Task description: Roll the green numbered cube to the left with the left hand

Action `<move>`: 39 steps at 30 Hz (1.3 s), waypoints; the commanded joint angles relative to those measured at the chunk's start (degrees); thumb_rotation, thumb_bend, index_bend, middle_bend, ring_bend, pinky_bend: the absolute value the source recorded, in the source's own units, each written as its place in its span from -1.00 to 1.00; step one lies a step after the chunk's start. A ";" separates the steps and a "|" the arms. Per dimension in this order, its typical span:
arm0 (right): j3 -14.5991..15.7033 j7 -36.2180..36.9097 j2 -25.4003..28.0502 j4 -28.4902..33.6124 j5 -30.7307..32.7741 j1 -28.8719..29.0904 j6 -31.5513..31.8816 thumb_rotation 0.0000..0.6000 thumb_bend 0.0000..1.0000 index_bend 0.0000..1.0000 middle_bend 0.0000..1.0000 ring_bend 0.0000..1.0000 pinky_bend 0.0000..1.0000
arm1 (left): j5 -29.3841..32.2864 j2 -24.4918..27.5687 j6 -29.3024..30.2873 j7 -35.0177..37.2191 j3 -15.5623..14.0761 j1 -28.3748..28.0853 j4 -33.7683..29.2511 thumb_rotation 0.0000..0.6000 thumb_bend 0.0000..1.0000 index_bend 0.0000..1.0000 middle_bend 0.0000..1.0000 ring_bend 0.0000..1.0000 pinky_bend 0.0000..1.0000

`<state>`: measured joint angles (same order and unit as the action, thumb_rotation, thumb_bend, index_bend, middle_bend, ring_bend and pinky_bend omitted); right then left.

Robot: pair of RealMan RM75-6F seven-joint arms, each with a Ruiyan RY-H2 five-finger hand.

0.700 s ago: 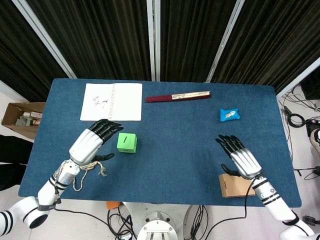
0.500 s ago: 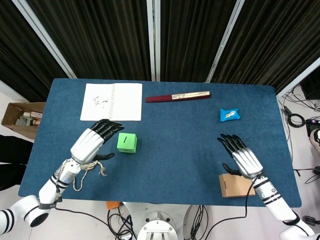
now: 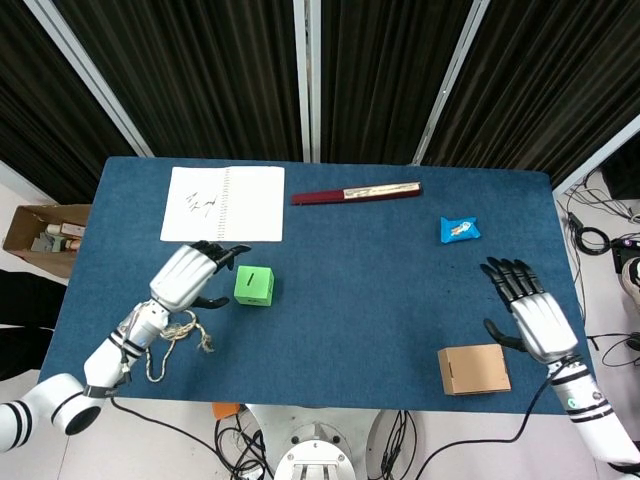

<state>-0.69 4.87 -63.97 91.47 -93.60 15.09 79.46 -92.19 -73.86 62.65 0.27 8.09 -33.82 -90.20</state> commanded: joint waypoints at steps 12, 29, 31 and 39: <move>-0.29 0.29 3.41 1.79 0.57 -3.54 4.04 1.00 -0.39 -1.00 -0.89 -1.00 -1.00 | 26.54 6.54 -30.89 -19.69 2.61 -19.62 -11.43 1.00 0.24 -0.59 0.79 0.90 1.00; -0.34 3.09 2.04 -0.76 0.20 -3.88 4.03 1.00 -0.34 -1.00 -0.86 -1.00 -1.00 | 66.78 2.43 -27.57 -39.71 -13.43 -44.85 -12.44 1.00 0.36 -0.61 0.87 0.99 1.00; -0.34 3.36 1.98 -0.97 0.17 -3.95 4.10 1.00 -0.35 -1.00 -0.86 -1.00 -1.00 | 69.27 2.01 -26.75 -40.05 -14.29 -46.47 -12.45 1.00 0.36 -0.61 0.87 0.99 1.00; -0.29 4.19 1.76 -1.56 -0.08 -4.03 4.08 1.00 -0.32 -1.00 -0.85 -1.00 -1.00 | 77.76 0.46 -24.98 -41.73 -18.76 -52.12 -11.32 1.00 0.35 -0.62 0.87 0.99 1.00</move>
<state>-0.98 9.07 -62.22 89.90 -93.68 11.06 83.54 -15.84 -72.75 36.90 -40.72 -9.51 -84.74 -102.05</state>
